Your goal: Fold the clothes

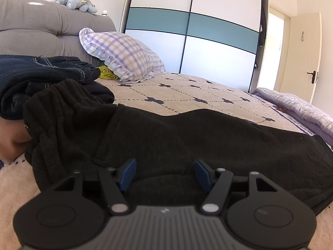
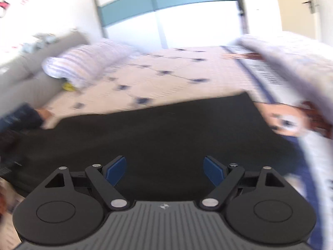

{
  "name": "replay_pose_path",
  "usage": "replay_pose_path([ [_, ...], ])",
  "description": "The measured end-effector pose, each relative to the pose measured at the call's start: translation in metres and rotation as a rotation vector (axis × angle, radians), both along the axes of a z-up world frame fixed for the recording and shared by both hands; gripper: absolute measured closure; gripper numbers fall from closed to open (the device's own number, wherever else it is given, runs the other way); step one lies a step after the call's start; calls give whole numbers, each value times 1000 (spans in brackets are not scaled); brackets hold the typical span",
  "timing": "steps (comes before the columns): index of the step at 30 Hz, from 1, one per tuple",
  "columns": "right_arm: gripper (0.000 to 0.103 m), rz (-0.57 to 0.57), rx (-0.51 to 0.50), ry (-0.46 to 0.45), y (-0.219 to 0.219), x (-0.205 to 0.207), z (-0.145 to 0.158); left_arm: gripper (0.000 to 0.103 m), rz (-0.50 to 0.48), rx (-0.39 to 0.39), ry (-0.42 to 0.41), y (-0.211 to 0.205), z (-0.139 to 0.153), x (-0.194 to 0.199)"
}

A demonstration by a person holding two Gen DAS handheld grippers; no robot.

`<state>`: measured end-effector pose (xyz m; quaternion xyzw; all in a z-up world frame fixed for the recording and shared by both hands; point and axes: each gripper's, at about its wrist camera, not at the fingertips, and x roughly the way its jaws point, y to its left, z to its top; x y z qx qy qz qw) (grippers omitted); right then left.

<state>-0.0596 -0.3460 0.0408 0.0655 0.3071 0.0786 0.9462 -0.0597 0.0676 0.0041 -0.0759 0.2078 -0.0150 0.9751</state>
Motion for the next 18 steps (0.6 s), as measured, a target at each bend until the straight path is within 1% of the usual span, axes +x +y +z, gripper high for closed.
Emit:
replay_pose_path([
  [2, 19, 49, -17, 37, 23, 12, -7, 39, -2, -5, -1, 1, 0, -1],
  [3, 21, 74, -26, 56, 35, 18, -10, 39, -4, -11, -3, 2, 0, -1],
  [4, 28, 96, -41, 69, 46, 22, -14, 39, -7, -21, -5, 4, 0, -2],
  [6, 29, 110, -132, 41, 53, 10, -25, 39, -11, -36, -8, 6, -1, -3],
  [8, 29, 82, -131, 29, 36, -9, -25, 39, -13, -48, -12, 8, -1, -4],
  [10, 30, 52, -84, 27, 12, -22, -25, 39, -10, -36, -12, 5, -1, -4],
  [11, 36, 46, -52, 24, -3, -26, -25, 39, -8, -26, -12, 4, -1, -4],
  [12, 43, 55, -43, 26, -13, -25, -28, 39, -7, -23, -13, 3, -1, -4],
  [13, 44, 71, -67, 38, -14, -24, -25, 39, -8, -26, -14, 4, -1, -4],
  [16, 43, 103, -138, 82, -11, -16, -14, 39, -5, -23, -17, 4, -1, -4],
  [18, 39, 57, -101, 51, -11, -12, 4, 39, 2, -7, -19, 2, 0, -4],
])
